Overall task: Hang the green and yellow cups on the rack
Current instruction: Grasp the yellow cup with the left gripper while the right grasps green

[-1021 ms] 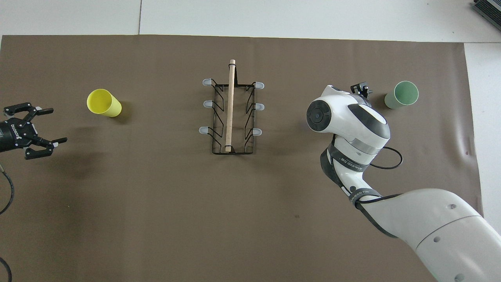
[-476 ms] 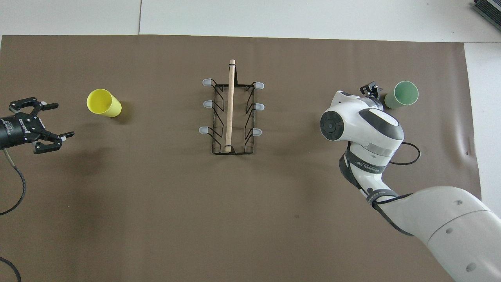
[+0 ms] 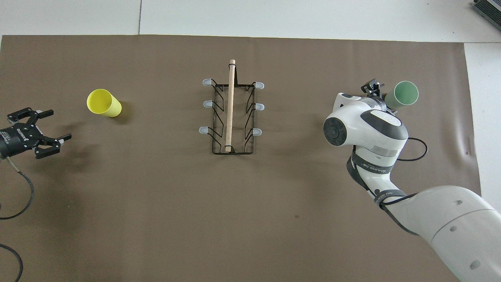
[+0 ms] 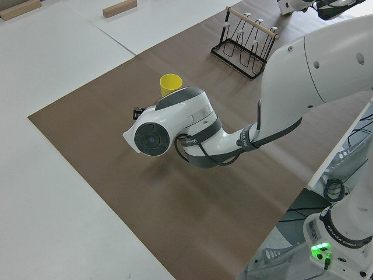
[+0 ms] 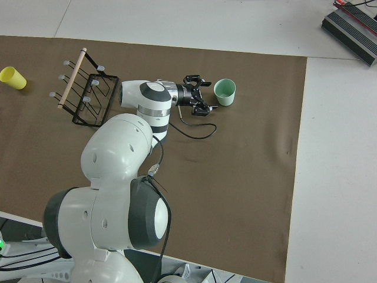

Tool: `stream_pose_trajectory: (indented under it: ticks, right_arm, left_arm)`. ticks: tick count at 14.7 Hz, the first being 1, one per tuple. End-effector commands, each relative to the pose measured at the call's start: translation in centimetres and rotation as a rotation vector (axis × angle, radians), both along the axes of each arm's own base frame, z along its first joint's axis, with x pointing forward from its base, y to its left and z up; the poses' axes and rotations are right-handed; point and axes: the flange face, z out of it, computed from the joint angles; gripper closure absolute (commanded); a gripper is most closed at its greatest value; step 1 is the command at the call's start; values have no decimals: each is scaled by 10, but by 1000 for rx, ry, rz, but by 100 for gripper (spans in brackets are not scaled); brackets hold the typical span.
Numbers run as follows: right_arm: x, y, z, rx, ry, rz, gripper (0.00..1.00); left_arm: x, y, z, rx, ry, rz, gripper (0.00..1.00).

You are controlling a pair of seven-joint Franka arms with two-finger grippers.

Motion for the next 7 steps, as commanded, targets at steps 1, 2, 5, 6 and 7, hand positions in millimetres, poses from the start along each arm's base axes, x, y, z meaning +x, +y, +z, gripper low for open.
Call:
stream_pose_trajectory:
  ticks: [1,2,5,6,7]
  right_arm:
    - [-8,-7,-3,2,-19,31,0]
    - [-8,-6,-3,8,-20,39,0]
    - [-10,-10,-7,22,-16,41,0]
    - [-9,-13,-7,21,-20,42,0]
    - [-11,-14,-8,3,-17,60,0]
  left_arm:
    - [12,-33,-1,-34,-86,-51,0]
    - [13,-35,-3,-24,-102,-67,0]
    - [13,-39,-16,-26,-117,-81,0]
    - [10,-33,-25,-29,-128,-87,0]
    - [8,-28,-39,-64,-153,-96,0]
